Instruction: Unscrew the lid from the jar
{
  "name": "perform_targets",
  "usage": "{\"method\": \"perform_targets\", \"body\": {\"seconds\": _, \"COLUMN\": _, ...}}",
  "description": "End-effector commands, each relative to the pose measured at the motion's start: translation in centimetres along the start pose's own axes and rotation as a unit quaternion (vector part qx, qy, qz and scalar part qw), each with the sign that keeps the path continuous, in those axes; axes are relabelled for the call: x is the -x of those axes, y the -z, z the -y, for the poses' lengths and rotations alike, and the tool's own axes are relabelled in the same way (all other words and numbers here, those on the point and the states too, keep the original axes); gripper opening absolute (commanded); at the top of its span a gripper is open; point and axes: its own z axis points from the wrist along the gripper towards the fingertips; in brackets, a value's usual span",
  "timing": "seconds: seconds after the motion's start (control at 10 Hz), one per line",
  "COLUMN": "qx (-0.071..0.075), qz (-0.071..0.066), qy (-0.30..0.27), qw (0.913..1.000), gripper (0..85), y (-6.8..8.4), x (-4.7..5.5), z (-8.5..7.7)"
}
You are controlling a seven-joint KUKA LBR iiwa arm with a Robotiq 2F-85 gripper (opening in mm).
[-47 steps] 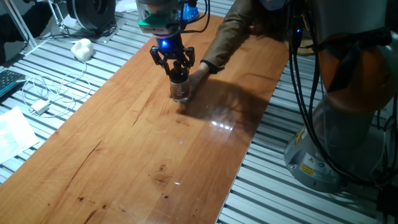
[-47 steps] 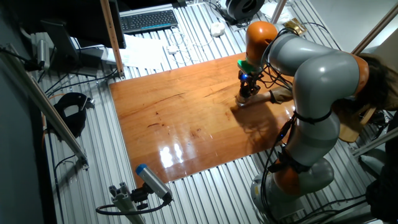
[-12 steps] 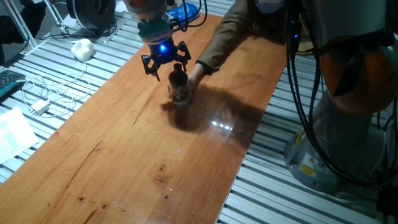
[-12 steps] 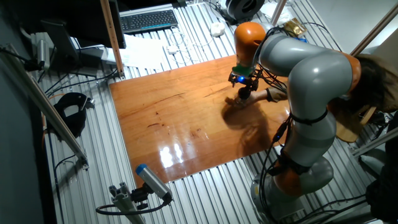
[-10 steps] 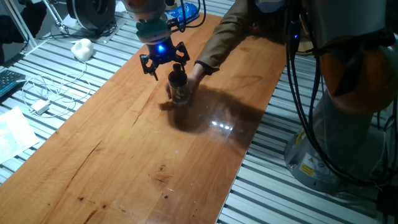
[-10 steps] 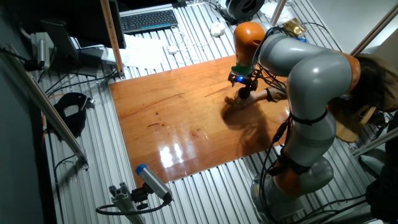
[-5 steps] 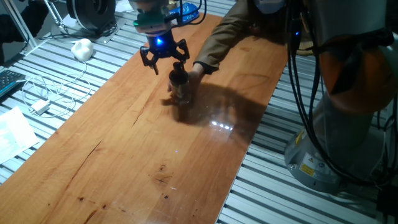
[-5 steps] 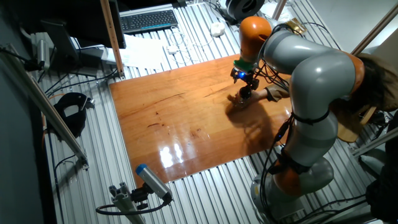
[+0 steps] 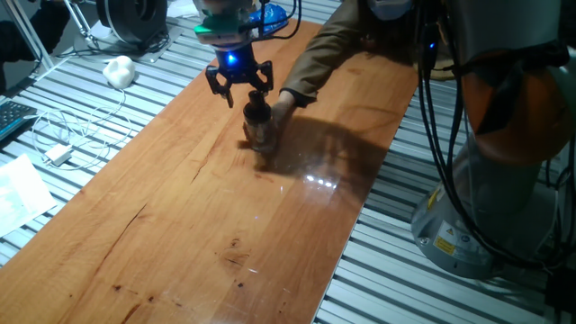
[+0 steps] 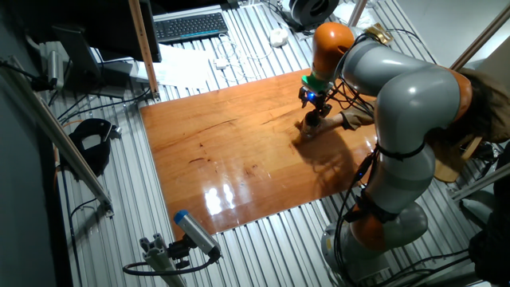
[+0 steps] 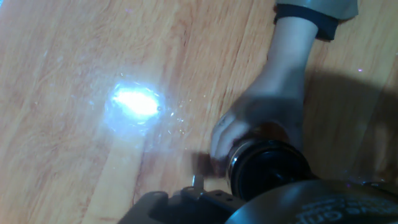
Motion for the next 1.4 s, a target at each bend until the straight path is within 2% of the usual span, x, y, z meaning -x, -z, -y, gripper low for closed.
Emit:
{"method": "perform_targets", "body": {"seconds": 0.0, "qx": 0.001, "qz": 0.001, "qy": 0.0, "qw": 1.0, "gripper": 68.0, "y": -0.01, "x": -0.02, "z": 0.0}}
{"method": "perform_targets", "body": {"seconds": 0.2, "qx": 0.008, "qz": -0.001, "qy": 0.006, "qw": 0.9999, "gripper": 68.0, "y": -0.03, "x": -0.03, "z": 0.02}}
{"method": "perform_targets", "body": {"seconds": 0.3, "qx": 0.007, "qz": 0.004, "qy": 0.016, "qw": 0.9998, "gripper": 68.0, "y": -0.03, "x": 0.0, "z": 0.01}}
{"method": "perform_targets", "body": {"seconds": 0.4, "qx": 0.006, "qz": 0.003, "qy": 0.026, "qw": 0.9996, "gripper": 51.0, "y": 0.0, "x": 0.03, "z": 0.02}}
{"method": "perform_targets", "body": {"seconds": 0.5, "qx": 0.007, "qz": -0.004, "qy": 0.033, "qw": 0.9994, "gripper": 51.0, "y": 0.07, "x": 0.1, "z": 0.07}}
{"method": "perform_targets", "body": {"seconds": 0.6, "qx": 0.007, "qz": -0.006, "qy": 0.039, "qw": 0.9992, "gripper": 34.0, "y": 0.18, "x": 0.2, "z": 0.14}}
{"method": "perform_targets", "body": {"seconds": 0.7, "qx": 0.012, "qz": -0.011, "qy": 0.045, "qw": 0.9988, "gripper": 34.0, "y": 0.25, "x": 0.31, "z": 0.21}}
{"method": "perform_targets", "body": {"seconds": 0.9, "qx": 0.03, "qz": -0.025, "qy": 0.06, "qw": 0.9974, "gripper": 0.0, "y": 0.24, "x": 0.39, "z": 0.33}}
{"method": "perform_targets", "body": {"seconds": 1.0, "qx": 0.036, "qz": -0.03, "qy": 0.065, "qw": 0.9968, "gripper": 0.0, "y": 0.25, "x": 0.43, "z": 0.45}}
{"method": "perform_targets", "body": {"seconds": 1.1, "qx": 0.037, "qz": -0.028, "qy": 0.073, "qw": 0.9963, "gripper": 0.0, "y": 0.25, "x": 0.5, "z": 0.59}}
{"method": "perform_targets", "body": {"seconds": 1.3, "qx": 0.034, "qz": -0.029, "qy": 0.088, "qw": 0.9951, "gripper": 0.0, "y": 0.21, "x": 0.58, "z": 0.7}}
